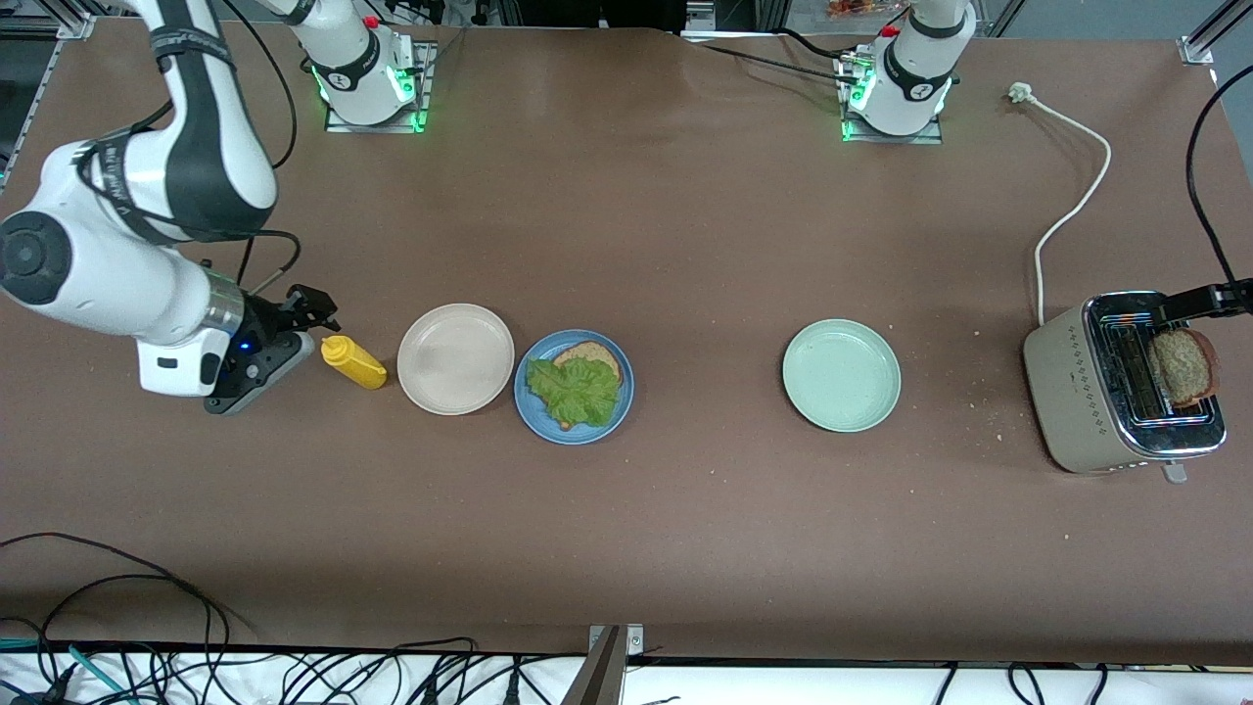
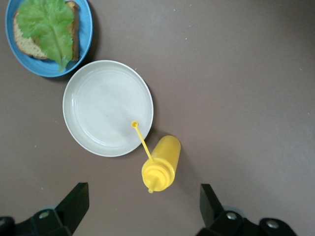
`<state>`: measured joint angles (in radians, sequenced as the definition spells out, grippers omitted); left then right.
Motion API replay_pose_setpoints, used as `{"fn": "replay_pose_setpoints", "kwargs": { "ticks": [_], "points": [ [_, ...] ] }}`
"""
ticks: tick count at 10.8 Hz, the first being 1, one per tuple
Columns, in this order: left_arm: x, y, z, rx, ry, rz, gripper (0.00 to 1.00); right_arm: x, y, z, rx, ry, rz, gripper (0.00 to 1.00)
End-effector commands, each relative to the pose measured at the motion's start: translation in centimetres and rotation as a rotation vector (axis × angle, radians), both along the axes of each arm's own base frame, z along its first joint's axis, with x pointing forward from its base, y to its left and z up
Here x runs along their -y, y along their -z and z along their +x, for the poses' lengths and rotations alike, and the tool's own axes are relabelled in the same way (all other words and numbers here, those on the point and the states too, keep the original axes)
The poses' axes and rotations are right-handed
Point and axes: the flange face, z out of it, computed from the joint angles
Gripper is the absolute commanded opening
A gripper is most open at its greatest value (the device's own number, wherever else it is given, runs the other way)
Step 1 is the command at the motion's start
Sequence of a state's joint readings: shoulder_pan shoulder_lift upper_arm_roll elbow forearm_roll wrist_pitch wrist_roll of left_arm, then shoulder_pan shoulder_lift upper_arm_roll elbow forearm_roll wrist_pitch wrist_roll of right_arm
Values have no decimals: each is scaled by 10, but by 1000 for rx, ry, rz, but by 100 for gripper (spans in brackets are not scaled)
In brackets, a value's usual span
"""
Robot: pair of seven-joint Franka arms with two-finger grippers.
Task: Make sandwich in blue plate with both arms
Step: 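Move the open right gripper to the yellow mustard bottle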
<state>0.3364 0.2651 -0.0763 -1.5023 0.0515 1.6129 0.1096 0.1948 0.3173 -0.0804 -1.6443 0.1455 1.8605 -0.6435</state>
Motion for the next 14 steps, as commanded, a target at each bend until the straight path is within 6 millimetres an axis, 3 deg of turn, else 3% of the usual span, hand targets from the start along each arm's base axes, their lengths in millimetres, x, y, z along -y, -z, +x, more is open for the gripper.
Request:
{"fn": "replay_pose_setpoints", "kwargs": {
  "ticks": [1,4,5,6,8,11,14],
  "points": [
    [-23,23,8,-19,42,103,100,39,18,0,-15,-108,108,100],
    [-72,51,3,-24,34,79,100,92,64,10,-11,-187,270,100],
    [-91,59,3,-1,21,76,100,101,76,12,8,-223,341,100],
    [-99,72,2,-16,22,66,100,118,91,13,30,-253,389,100],
    [-105,92,0,-45,14,51,100,141,120,14,65,-291,483,100],
    [-108,131,5,-81,3,2,100,159,167,8,109,-375,639,100],
    [-116,139,4,-83,13,1,96,161,209,1,177,-481,769,100]
  ]
}}
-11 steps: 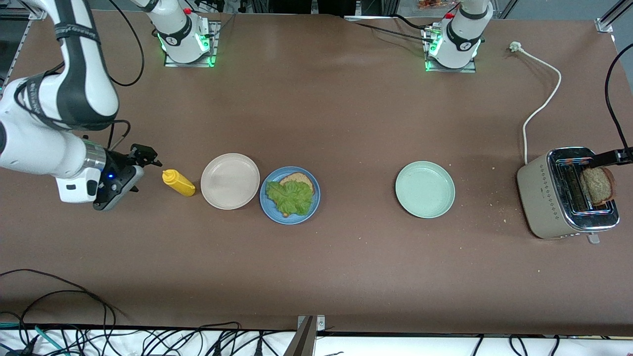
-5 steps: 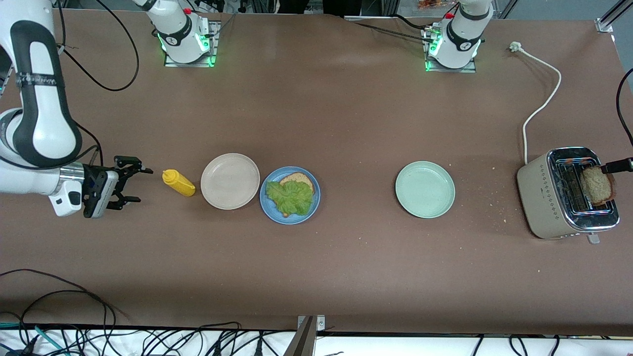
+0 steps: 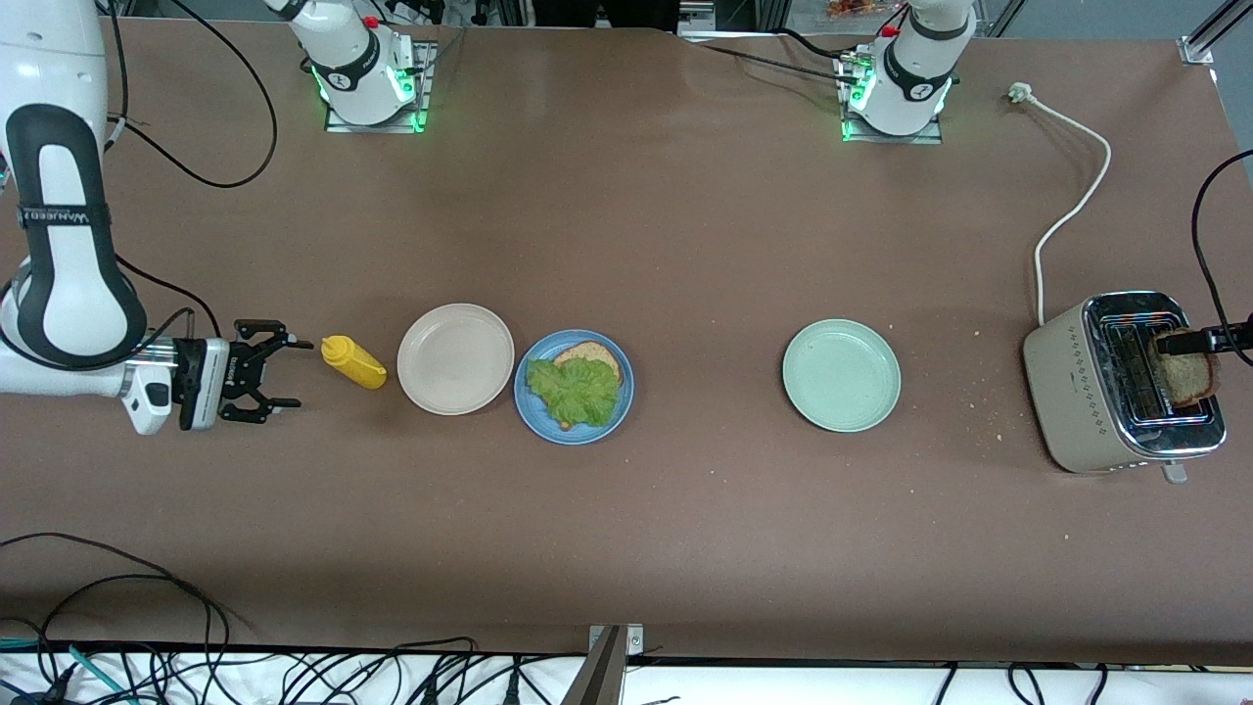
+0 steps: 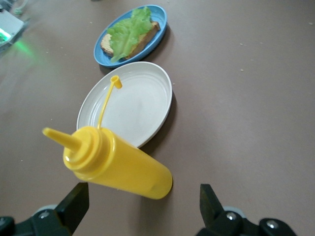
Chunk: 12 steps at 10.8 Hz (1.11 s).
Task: Make sandwich in blue plate with both arms
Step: 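Move the open right gripper to the yellow mustard bottle, then grasp the mustard bottle with the right gripper while the left lifts bread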
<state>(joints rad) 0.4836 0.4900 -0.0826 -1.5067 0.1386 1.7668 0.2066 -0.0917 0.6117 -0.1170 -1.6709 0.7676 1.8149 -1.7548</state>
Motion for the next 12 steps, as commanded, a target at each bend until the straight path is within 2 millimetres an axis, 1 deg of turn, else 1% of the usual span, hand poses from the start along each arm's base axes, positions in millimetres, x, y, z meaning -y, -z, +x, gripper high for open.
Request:
{"fn": "replay_pose_setpoints", "kwargs": {
  "ticks": [1,3,4,5,7,9,12],
  "points": [
    [-17,1,-4,9,26,-13,94,6,27,-5,58,-94,103,100],
    [-20,-7,-5,25,43,-21,94,5,54,-12,87,-166,134,100],
    [-21,-15,-1,42,44,-14,91,4,62,-13,99,-176,151,100],
    [-19,-16,0,46,44,-18,86,2,73,-15,123,-187,179,100],
    [-14,-14,2,59,33,-49,81,-3,101,-21,148,-191,233,100],
    [-14,-14,2,59,35,-50,68,-6,110,-23,137,-184,245,100],
    [-14,-17,3,69,28,-59,37,-22,121,-25,123,-169,279,100]
  ]
}}
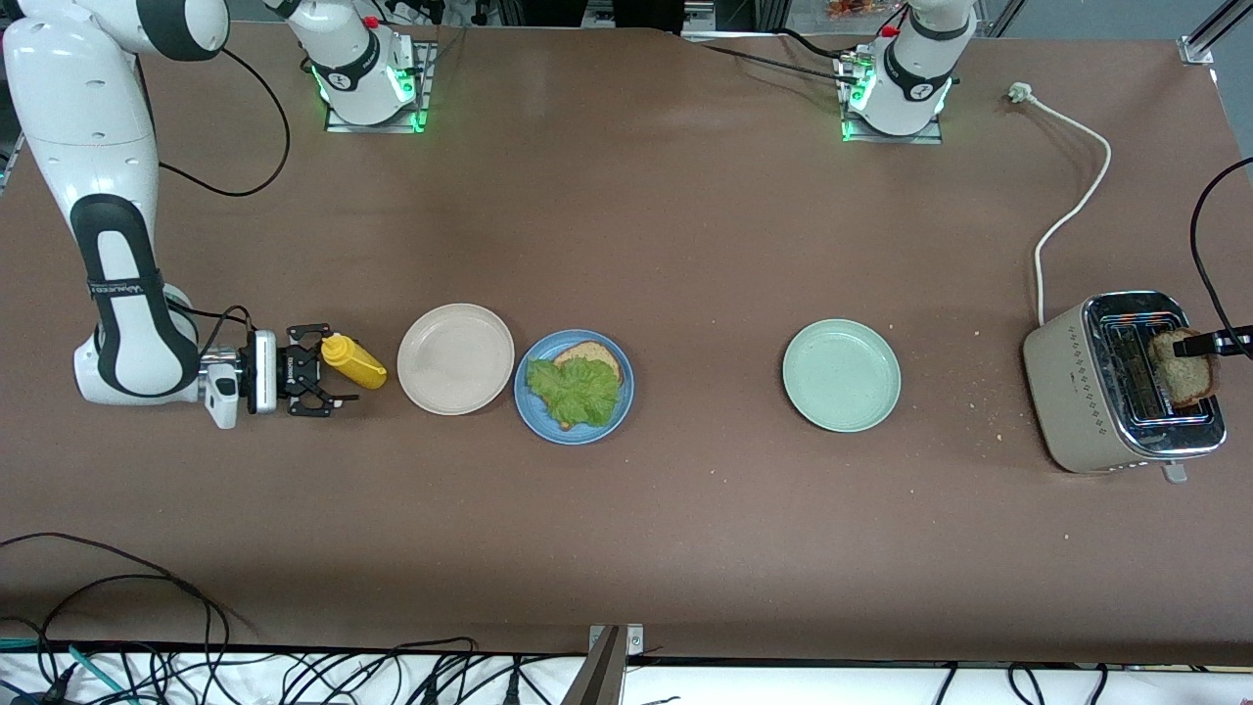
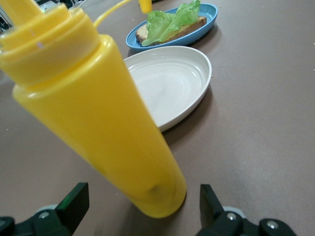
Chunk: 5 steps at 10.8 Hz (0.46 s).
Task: Make sandwich in blue plate with both arms
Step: 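Grasp the mustard bottle with the right gripper while the left lifts bread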
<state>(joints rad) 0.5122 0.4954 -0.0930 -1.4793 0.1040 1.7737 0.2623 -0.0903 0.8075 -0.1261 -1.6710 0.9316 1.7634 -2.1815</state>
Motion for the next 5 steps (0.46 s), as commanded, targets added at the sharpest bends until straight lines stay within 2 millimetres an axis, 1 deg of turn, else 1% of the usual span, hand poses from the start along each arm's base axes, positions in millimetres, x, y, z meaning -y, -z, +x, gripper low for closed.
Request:
{"fn": "replay_pose_setpoints", "kwargs": {
  "ticks": [1,2,3,5],
  "points": [
    [-1,-8,2,27,9,-25,24,-18,3,3,-4,13,60,100],
    [0,-9,2,28,3,-23,9,-21,2,4,-15,24,65,91],
    [1,-10,2,26,1,-23,0,-24,2,5,-21,29,66,73],
    [8,-25,2,37,7,-16,0,-23,0,8,-10,41,69,22]
  ]
}}
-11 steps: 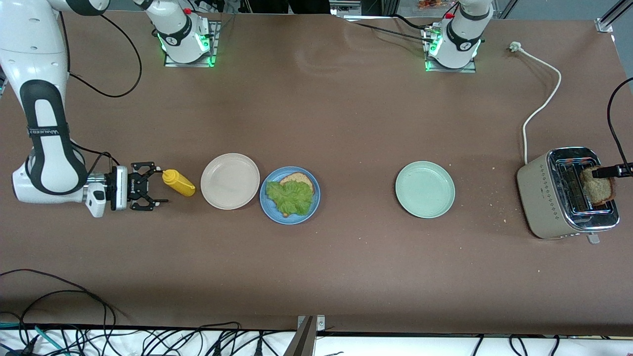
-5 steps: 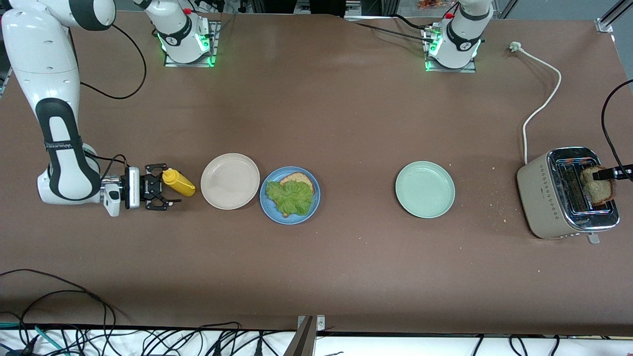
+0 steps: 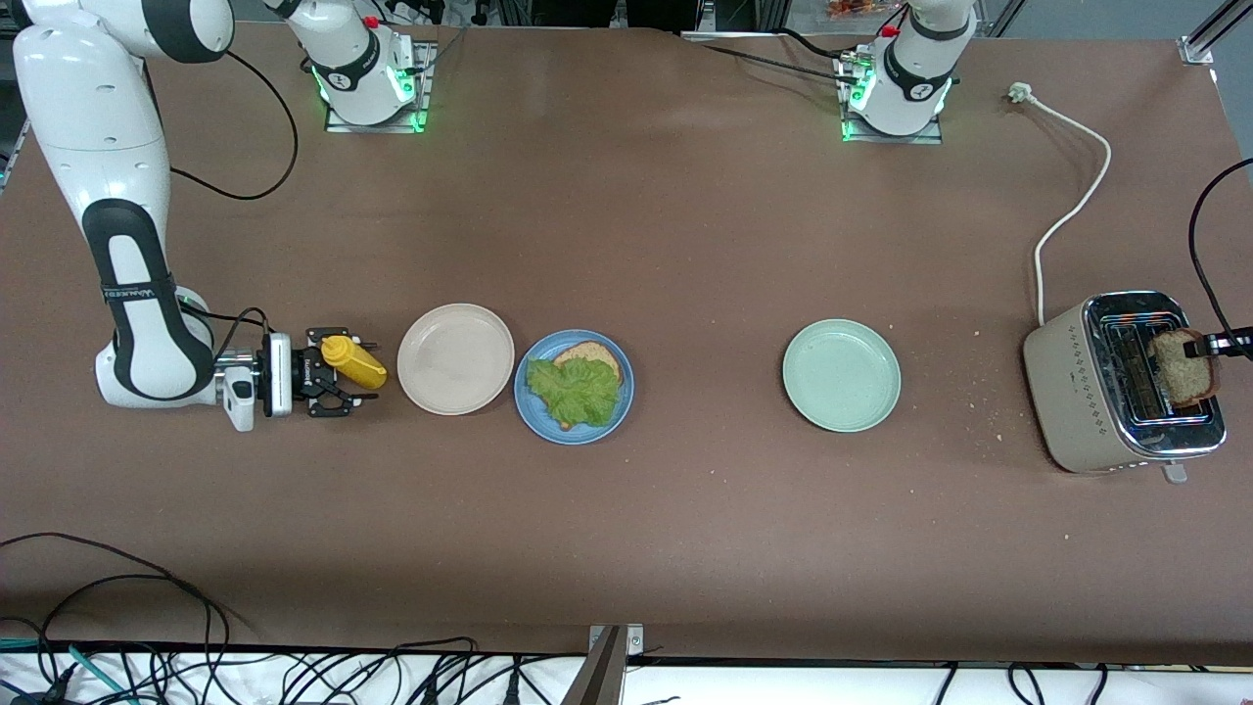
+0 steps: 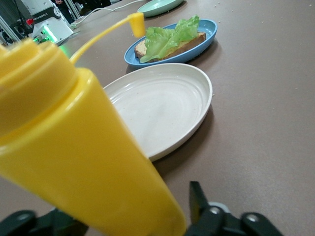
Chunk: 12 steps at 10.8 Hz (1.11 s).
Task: Make sandwich in blue plate with both arms
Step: 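Grasp the mustard bottle with the right gripper while the left lifts bread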
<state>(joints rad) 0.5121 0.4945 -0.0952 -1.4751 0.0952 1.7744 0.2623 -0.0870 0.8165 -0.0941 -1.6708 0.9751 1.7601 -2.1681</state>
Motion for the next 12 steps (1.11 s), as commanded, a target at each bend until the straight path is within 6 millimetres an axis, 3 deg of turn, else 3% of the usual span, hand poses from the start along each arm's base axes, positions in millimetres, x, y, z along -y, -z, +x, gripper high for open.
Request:
{"fn": "replay_pose_setpoints", "kwargs": {
  "ticks": [1,3,5,7,8,10,12],
  "points": [
    [13,-39,1,50,17,-3,0,0,-5,7,7,21,14,3],
    [20,-68,-6,55,34,1,0,-6,-16,15,22,9,-9,0],
    [30,-100,-18,46,41,2,0,-13,-52,26,-14,4,-138,0],
    [51,-143,-31,53,64,9,0,-48,-107,39,-12,-9,-314,0],
    [57,-161,-39,55,64,11,0,-67,-125,40,-39,-1,-398,0],
    [81,-177,-46,29,79,-13,0,-104,-151,40,-69,18,-517,0],
    [92,-177,-48,23,50,-86,0,-137,-166,36,-102,40,-643,0]
  ]
}}
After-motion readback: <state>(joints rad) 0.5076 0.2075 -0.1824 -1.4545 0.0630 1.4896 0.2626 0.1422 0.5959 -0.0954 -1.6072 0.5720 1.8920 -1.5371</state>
